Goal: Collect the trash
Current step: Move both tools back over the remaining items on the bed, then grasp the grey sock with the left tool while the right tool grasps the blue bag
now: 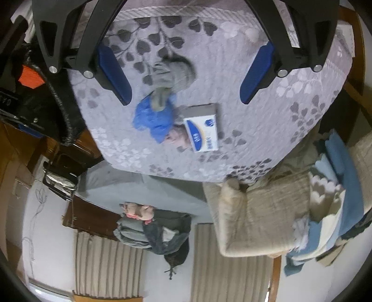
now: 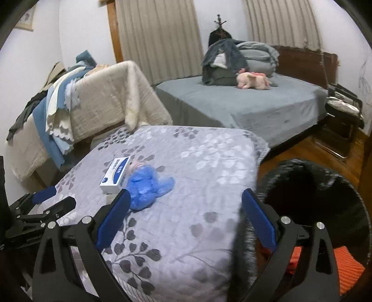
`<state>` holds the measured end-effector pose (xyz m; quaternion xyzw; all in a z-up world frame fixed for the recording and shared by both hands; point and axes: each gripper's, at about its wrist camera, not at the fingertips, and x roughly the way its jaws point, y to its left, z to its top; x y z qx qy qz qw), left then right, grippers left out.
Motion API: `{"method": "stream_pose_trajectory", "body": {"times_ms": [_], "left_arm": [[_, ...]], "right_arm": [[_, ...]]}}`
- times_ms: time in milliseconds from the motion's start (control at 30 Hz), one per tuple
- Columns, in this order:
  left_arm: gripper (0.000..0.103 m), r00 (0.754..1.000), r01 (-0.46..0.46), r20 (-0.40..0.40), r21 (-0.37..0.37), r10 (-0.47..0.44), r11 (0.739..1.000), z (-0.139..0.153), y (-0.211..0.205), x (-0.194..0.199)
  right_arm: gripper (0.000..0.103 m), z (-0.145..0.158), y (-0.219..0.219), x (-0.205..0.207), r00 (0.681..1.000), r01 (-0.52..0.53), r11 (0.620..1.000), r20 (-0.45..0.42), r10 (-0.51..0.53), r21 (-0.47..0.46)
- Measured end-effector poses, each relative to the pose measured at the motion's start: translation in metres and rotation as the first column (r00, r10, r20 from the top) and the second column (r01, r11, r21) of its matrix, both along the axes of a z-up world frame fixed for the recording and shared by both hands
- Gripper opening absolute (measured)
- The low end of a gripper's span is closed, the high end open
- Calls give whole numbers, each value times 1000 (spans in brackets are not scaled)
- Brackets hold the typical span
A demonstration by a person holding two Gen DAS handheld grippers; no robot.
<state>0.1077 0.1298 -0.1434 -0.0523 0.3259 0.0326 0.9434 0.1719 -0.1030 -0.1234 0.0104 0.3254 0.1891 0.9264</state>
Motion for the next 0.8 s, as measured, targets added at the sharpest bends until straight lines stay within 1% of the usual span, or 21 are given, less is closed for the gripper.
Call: {"method": "stream_pose_trajectory", "body": {"times_ms": [167,300,433,600,700,800], "left_arm": [[91,999,-24,-26,8,24,1000,-14,11,2],[91,998,-38,-43,-10,38,999,-22,16,5],[91,998,-20,-59,-25,18,999,-31,10,12],[91,996,13,-93,-43,-17,999,-48,-2,25],[87,993,20,-119,-50,-26,999,-60,-8,32],[81,988,17,-152,-69,-27,997,-72,-9,40]], "right_arm": [[94,-18,24,15,999,-42,999,-21,42,-5],[93,-34,35,32,998,-50,998,-48,49,-22],[93,-44,37,46,997,-49,998,-65,47,-26],[93,-47,38,60,997,-46,999,-68,44,-26],[93,-50,38,66,996,-46,999,-77,44,-24],[93,-55,39,67,995,-53,998,-90,50,-29]]}}
